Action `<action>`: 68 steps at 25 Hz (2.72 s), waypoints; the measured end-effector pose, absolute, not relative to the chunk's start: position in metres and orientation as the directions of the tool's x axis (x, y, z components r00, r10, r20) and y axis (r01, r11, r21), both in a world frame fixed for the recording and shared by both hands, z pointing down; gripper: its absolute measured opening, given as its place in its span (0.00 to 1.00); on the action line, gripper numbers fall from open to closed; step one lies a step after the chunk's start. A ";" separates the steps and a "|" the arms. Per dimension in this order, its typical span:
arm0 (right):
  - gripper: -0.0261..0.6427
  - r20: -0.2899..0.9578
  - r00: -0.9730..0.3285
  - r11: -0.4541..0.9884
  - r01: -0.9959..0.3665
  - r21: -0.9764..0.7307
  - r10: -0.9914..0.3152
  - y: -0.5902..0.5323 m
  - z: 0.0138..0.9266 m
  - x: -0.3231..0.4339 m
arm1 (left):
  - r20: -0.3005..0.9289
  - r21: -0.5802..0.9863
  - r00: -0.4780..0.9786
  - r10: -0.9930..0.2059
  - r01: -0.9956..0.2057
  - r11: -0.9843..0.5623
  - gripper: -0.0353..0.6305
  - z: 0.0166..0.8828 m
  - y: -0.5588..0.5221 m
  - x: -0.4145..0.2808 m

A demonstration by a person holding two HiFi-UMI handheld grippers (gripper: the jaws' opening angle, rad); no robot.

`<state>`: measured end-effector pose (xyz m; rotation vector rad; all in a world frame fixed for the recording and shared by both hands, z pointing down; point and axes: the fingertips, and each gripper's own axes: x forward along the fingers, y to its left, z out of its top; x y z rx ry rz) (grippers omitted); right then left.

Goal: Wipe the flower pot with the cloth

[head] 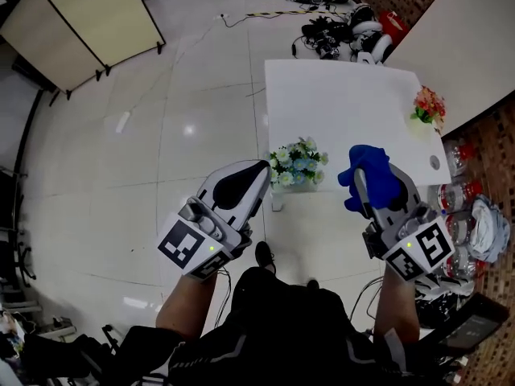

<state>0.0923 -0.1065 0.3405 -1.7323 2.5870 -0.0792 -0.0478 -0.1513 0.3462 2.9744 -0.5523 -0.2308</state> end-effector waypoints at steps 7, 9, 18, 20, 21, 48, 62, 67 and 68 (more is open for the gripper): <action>0.15 -0.024 -0.445 0.446 -0.893 -0.055 -0.895 0.027 0.341 0.146 | -0.111 0.112 0.890 -0.441 -0.430 -0.896 0.06 0.340 -0.014 0.010; 0.15 -0.024 -0.459 0.459 -0.887 -0.049 -0.888 0.042 0.335 0.151 | -0.100 0.112 0.886 -0.453 -0.442 -0.890 0.06 0.337 0.001 0.015; 0.15 -0.055 -0.518 0.521 -0.851 -0.071 -0.853 0.146 0.325 0.148 | -0.032 0.076 0.851 -0.524 -0.520 -0.851 0.06 0.325 0.107 0.012; 0.15 -0.061 -0.522 0.525 -0.848 -0.070 -0.851 0.164 0.322 0.137 | -0.020 0.067 0.847 -0.531 -0.529 -0.846 0.06 0.322 0.125 0.002; 0.15 -0.064 -0.521 0.524 -0.849 -0.067 -0.851 0.172 0.321 0.132 | -0.020 0.070 0.847 -0.531 -0.528 -0.846 0.06 0.321 0.133 -0.003; 0.15 -0.044 -0.414 0.415 -0.909 -0.022 -0.909 0.402 0.299 -0.056 | -0.064 0.059 0.852 -0.520 -0.517 -0.854 0.06 0.301 0.344 -0.202; 0.15 0.005 -0.453 0.453 -0.891 0.029 -0.892 0.465 0.304 -0.037 | -0.052 0.048 0.845 -0.533 -0.531 -0.846 0.06 0.299 0.407 -0.168; 0.15 -0.026 -0.446 0.445 -0.895 0.041 -0.895 0.474 0.294 -0.034 | -0.042 0.051 0.847 -0.530 -0.528 -0.848 0.06 0.298 0.415 -0.165; 0.15 -0.036 -0.443 0.442 -0.896 0.040 -0.896 0.476 0.293 -0.033 | -0.040 0.052 0.847 -0.530 -0.528 -0.848 0.06 0.298 0.417 -0.164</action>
